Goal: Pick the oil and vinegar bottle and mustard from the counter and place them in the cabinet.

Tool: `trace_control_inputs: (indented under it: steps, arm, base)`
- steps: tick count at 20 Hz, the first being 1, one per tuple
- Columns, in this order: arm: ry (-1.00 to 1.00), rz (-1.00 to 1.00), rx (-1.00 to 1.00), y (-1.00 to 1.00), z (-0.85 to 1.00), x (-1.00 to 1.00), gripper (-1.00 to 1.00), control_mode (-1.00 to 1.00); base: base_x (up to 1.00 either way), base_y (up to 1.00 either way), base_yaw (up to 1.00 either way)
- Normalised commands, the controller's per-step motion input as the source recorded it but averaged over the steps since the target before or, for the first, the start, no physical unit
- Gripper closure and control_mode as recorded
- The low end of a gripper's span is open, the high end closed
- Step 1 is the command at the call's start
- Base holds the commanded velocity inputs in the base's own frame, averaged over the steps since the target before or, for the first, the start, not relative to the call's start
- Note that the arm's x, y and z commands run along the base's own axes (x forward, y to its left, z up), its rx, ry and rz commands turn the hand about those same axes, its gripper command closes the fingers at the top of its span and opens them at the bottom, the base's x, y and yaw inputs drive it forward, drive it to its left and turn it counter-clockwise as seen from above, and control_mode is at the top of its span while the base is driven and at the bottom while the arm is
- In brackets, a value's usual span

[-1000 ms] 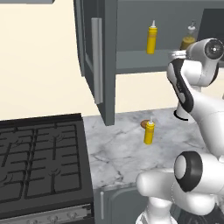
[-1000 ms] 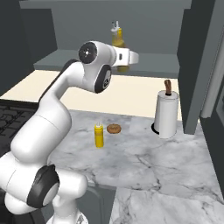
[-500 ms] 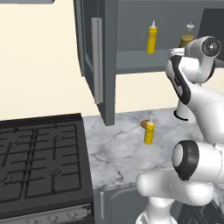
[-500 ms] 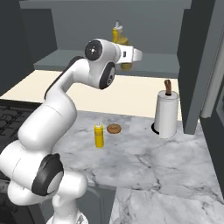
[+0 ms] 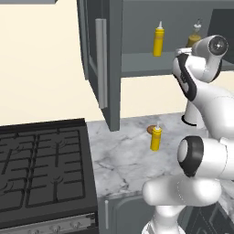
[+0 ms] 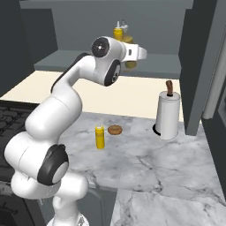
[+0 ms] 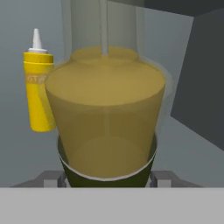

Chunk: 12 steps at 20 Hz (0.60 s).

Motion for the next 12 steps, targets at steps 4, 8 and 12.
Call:
trace_control_inputs:
  steps: [4,8,12]
  arm:
    - [0.0,0.0,0.02,-0.04,-0.44,0.2,1.0,-1.0]
    - [0.0,0.0,0.0,-0.03,-0.44,0.23,1.0,-1.0]
    - [0.0,0.0,0.0,-0.07,-0.26,0.31,1.0,-1.0]
  base:
    - [0.0,0.0,0.0]
    - [0.0,0.0,0.0]
    - [0.0,0.0,0.0]
